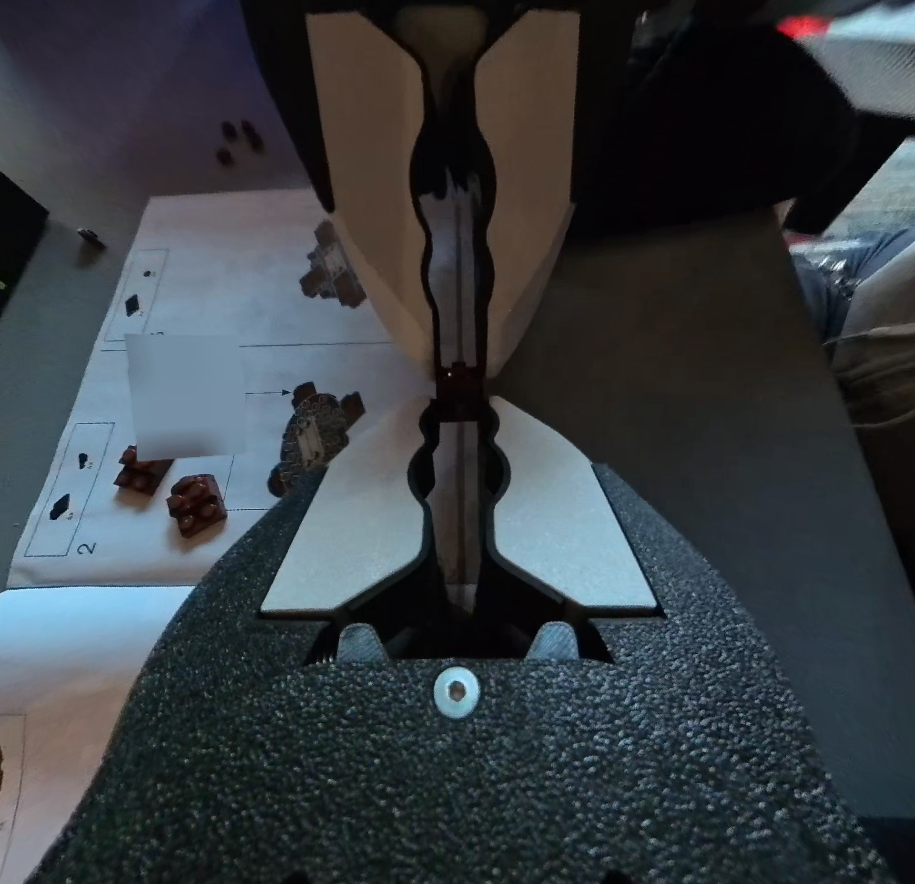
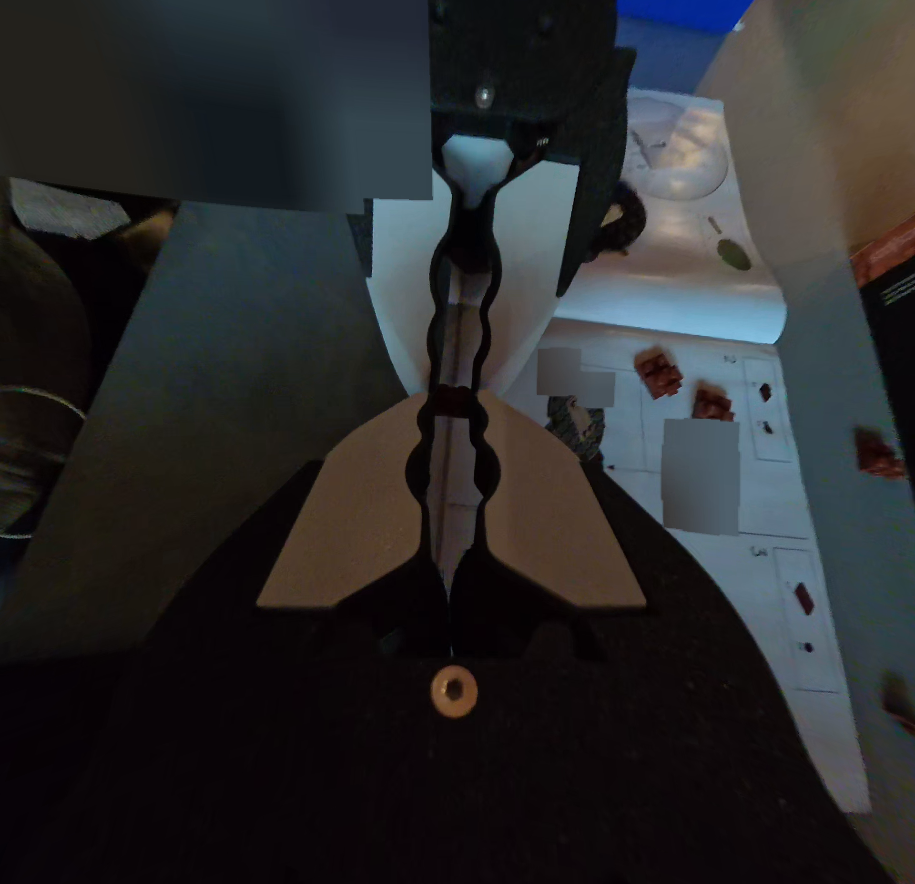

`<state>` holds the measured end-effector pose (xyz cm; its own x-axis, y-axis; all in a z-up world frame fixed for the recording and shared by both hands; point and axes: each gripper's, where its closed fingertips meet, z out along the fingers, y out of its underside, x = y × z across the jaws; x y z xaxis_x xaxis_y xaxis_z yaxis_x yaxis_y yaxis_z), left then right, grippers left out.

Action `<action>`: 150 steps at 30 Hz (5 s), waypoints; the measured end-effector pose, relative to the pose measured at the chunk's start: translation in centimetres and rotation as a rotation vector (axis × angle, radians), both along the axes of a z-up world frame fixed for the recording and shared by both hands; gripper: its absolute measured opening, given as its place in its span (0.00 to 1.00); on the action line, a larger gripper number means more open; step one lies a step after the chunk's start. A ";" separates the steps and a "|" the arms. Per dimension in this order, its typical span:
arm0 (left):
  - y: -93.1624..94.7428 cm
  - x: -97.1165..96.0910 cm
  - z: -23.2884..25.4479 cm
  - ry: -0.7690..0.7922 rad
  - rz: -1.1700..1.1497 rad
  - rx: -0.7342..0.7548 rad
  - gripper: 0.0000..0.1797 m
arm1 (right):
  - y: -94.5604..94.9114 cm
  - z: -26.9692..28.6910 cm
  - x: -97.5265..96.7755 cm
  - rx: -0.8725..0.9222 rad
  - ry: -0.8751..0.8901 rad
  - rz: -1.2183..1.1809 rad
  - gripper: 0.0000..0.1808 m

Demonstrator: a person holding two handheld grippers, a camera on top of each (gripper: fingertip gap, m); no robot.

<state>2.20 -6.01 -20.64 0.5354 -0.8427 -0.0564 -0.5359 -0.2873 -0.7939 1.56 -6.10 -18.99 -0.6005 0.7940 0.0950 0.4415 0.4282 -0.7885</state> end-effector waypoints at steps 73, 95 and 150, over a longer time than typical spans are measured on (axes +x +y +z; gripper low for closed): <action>0.0 0.1 -1.1 0.038 -0.005 -0.072 0.08 | 0.3 -1.2 0.6 0.076 -0.203 -0.058 0.01; 0.0 0.3 -1.1 0.037 -0.006 -0.075 0.08 | 0.4 -1.2 0.7 -0.118 -0.057 -0.089 0.01; -0.1 0.4 -1.0 0.044 0.000 -0.065 0.09 | 1.1 -1.4 1.5 -0.012 -0.059 -0.133 0.14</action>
<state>2.60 -6.12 -21.65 0.5340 -0.8451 -0.0248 -0.5693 -0.3378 -0.7495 3.04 -4.99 -20.41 -0.4943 0.8678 0.0521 0.5396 0.3533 -0.7642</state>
